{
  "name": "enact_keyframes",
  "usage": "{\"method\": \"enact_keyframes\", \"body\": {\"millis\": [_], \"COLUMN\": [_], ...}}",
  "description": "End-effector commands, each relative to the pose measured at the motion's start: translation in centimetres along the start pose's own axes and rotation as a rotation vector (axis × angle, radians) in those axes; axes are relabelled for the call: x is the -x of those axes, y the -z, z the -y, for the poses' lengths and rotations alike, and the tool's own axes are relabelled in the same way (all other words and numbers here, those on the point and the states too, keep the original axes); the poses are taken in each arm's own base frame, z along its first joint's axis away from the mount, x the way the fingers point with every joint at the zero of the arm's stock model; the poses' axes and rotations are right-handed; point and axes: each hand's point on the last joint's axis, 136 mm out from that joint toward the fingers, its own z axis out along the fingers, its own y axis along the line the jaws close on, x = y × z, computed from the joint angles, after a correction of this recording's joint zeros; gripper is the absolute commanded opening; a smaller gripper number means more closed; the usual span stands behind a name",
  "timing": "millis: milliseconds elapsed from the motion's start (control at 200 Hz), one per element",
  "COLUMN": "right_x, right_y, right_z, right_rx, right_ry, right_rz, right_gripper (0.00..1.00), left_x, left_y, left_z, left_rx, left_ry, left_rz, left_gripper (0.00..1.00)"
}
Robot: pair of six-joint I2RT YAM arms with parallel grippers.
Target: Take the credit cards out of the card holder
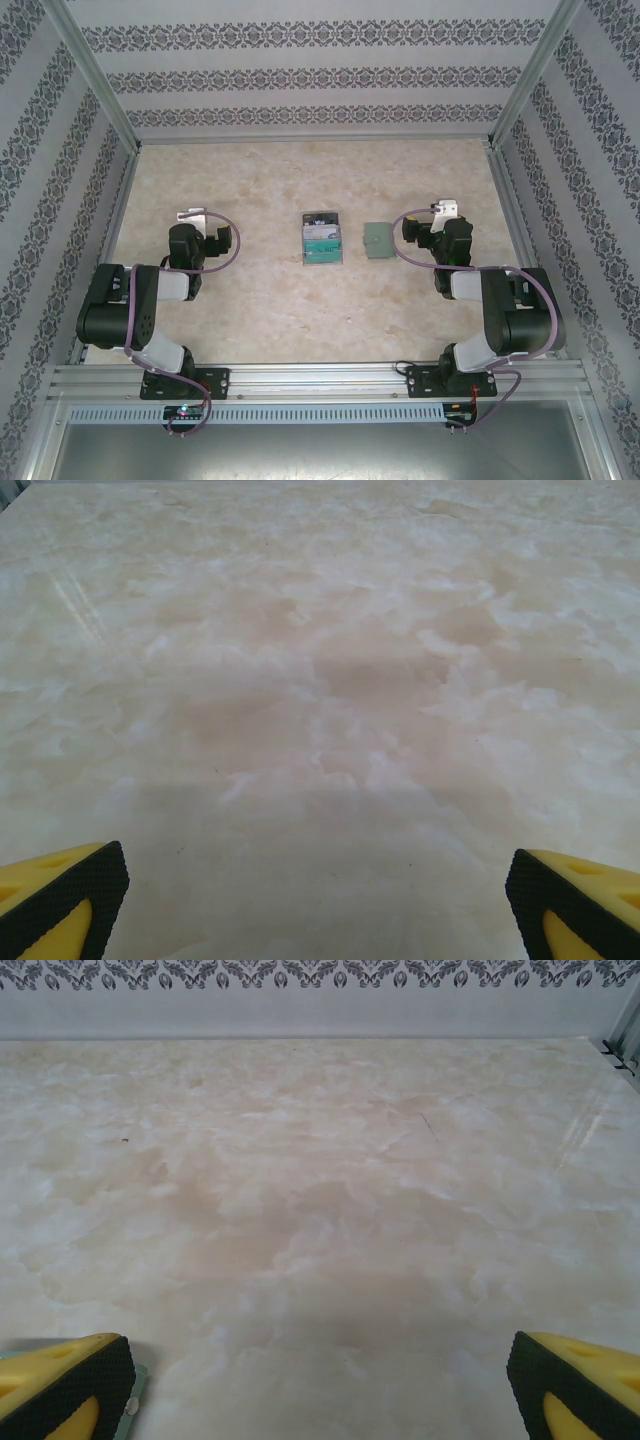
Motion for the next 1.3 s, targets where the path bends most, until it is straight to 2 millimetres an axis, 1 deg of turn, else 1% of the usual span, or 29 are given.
{"method": "enact_keyframes", "body": {"millis": [0, 65, 115, 175, 215, 280, 330, 345, 400, 415, 445, 495, 560, 595, 625, 660, 684, 739, 819, 834, 909, 914, 959, 1024, 1029, 1059, 1119, 1264, 1294], "right_x": [0.7, 0.8, 1.0, 1.7, 2.3, 3.5, 3.9, 4.3, 5.1, 5.3, 5.9, 6.5, 7.6, 7.7, 7.9, 8.1, 8.2, 8.1, 7.9, 7.8, 7.1, 7.0, 6.6, 5.8, 5.4, 4.9, 4.4, 3.3, 3.2], "right_y": [0.0, 0.1, 0.3, 1.0, 1.6, 2.6, 3.3, 3.6, 4.6, 4.9, 5.4, 6.2, 7.2, 7.6, 7.9, 8.0, 8.1, 8.4, 8.8, 8.9, 9.5, 9.5, 9.9, 10.4, 10.5, 10.8, 11.2, 11.9, 12.1], "right_z": [0.3, 0.4, 0.7, 1.1, 1.4, 1.9, 2.4, 2.7, 3.9, 4.0, 4.2, 3.7, 2.7, 2.5, 2.4, 1.9, 1.5, 0.9, 0.3, 0.2, 0.0, -0.1, -0.5, -0.6, -0.5, -0.5, -0.8, -2.0, -2.0], "right_rx": [0.003, -0.001, -0.021, -0.053, -0.069, -0.104, -0.138, -0.155, -0.224, -0.233, -0.238, -0.205, -0.132, -0.114, -0.106, -0.076, -0.056, -0.039, -0.031, -0.031, -0.050, -0.051, -0.041, -0.061, -0.069, -0.079, -0.072, -0.023, -0.023], "right_ry": [-0.011, -0.015, -0.016, -0.025, -0.029, -0.042, -0.071, -0.098, -0.220, -0.250, -0.300, -0.373, -0.429, -0.475, -0.522, -0.535, -0.539, -0.559, -0.576, -0.575, -0.585, -0.587, -0.589, -0.593, -0.595, -0.596, -0.594, -0.634, -0.636], "right_rz": [0.029, 0.034, 0.046, 0.061, 0.069, 0.080, 0.060, 0.064, 0.066, 0.068, 0.082, 0.091, 0.137, 0.148, 0.146, 0.133, 0.119, 0.070, 0.012, 0.001, -0.045, -0.051, -0.087, -0.135, -0.149, -0.175, -0.207, -0.256, -0.259], "right_gripper": [0.98, 0.98, 0.98, 0.98, 0.98, 0.98, 0.98, 0.98, 0.98, 0.98, 0.98, 0.98, 0.98, 0.98, 0.98, 0.98, 0.98, 0.98, 0.98, 0.98, 0.98, 0.98, 0.98, 0.98, 0.98, 0.98, 0.98, 0.98, 0.98], "left_x": [1.4, 1.7, 2.3, 3.6, 5.3, 7.4, 9.0, 9.6, 11.0, 11.0, 11.9, 12.8, 13.6, 14.1, 14.4, 14.8, 15.1, 15.5, 15.7, 15.6, 15.0, 15.1, 14.6, 13.6, 13.5, 13.3, 12.4, 10.1, 9.6], "left_y": [-0.2, -0.2, -0.1, 0.3, 0.7, 1.9, 3.0, 3.3, 4.6, 5.0, 5.7, 6.5, 7.1, 7.3, 7.5, 7.7, 7.8, 8.1, 8.5, 8.6, 8.8, 8.8, 8.9, 9.0, 9.0, 9.2, 9.4, 9.7, 9.7], "left_z": [0.7, 0.7, 0.4, -0.4, -0.8, -1.4, -1.8, -2.0, -2.5, -2.7, -2.9, -2.5, -1.0, -0.3, 0.1, 0.7, 1.2, 2.7, 5.5, 5.9, 9.1, 9.1, 11.1, 14.7, 15.1, 16.9, 20.2, 27.7, 29.1], "left_rx": [-0.026, -0.028, -0.011, 0.036, 0.066, 0.098, 0.125, 0.133, 0.167, 0.179, 0.196, 0.179, 0.110, 0.077, 0.058, 0.031, 0.013, -0.027, -0.071, -0.068, -0.094, -0.092, -0.107, -0.149, -0.154, -0.178, -0.211, -0.274, -0.289], "left_ry": [-0.019, -0.021, -0.018, -0.004, 0.013, 0.051, 0.101, 0.125, 0.222, 0.249, 0.301, 0.350, 0.390, 0.416, 0.441, 0.470, 0.487, 0.509, 0.497, 0.490, 0.448, 0.450, 0.431, 0.401, 0.398, 0.378, 0.333, 0.220, 0.202], "left_rz": [0.041, 0.041, 0.018, -0.026, -0.036, -0.061, -0.059, -0.050, -0.068, -0.083, -0.096, -0.133, -0.186, -0.202, -0.214, -0.217, -0.219, -0.221, -0.241, -0.245, -0.297, -0.297, -0.329, -0.384, -0.388, -0.403, -0.440, -0.522, -0.537], "left_gripper": [1.00, 1.00, 1.00, 1.00, 1.00, 0.99, 1.00, 0.99, 0.99, 0.99, 0.99, 0.99, 1.00, 1.00, 0.98, 0.97, 0.95, 0.90, 0.89, 0.88, 0.86, 0.86, 0.86, 0.83, 0.83, 0.81, 0.78, 0.76, 0.74]}}
